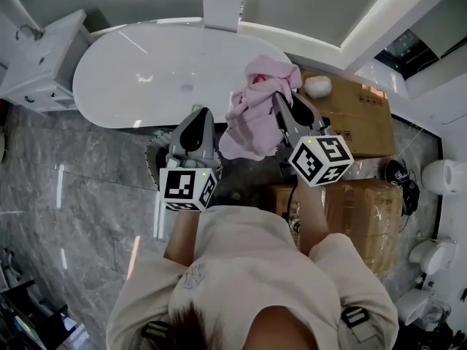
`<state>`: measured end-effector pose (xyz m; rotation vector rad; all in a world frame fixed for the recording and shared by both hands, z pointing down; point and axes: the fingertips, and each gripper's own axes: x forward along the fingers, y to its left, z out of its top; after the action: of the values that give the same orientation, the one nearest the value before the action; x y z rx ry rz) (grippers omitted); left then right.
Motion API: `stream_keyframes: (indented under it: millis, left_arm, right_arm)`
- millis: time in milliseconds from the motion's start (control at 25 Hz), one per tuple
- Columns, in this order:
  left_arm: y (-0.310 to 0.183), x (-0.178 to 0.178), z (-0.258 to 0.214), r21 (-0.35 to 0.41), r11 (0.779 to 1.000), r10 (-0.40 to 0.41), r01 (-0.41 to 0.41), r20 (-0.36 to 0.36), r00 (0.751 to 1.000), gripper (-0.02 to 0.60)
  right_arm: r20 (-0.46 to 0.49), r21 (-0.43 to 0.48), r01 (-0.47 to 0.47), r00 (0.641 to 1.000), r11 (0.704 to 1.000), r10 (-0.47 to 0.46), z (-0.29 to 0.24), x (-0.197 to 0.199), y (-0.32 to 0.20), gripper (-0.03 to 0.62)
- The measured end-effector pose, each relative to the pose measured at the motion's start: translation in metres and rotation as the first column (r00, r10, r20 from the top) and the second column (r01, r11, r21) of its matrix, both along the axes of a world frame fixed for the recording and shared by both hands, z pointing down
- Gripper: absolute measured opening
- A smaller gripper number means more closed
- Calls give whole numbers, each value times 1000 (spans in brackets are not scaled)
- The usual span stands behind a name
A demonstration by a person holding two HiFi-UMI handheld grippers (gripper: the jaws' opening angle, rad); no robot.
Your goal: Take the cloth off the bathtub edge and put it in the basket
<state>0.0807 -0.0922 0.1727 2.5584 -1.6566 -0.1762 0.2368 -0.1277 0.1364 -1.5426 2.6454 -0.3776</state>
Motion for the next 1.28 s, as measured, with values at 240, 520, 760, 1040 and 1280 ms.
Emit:
stream_keyframes:
  millis: [240, 520, 760, 1040, 1280]
  left_arm:
    - [-2, -30, 0, -6, 999, -45, 45, -4, 999, 8]
    - [3, -63, -1, -4, 995, -102, 102, 5, 995, 6]
    - [13, -96, 2, -13, 985, -170, 170, 2, 986, 8]
    - [33, -122, 6, -20, 972, -235, 235, -3, 972, 8]
    - [47, -133, 8, -29, 963, -267, 267, 5, 964, 8]
  right_arm:
    - [-2, -9, 30, 1000, 1000, -30, 1, -25, -8, 64]
    - [3, -16, 86, 996, 996, -86, 2, -61, -10, 64]
    - [-6, -16, 161, 987, 987, -161, 3, -98, -5, 64]
    - [-5, -29, 237, 971, 971, -238, 11, -132, 10, 64]
    - [-1, -50, 293, 956, 955, -294, 18, -155, 21, 64]
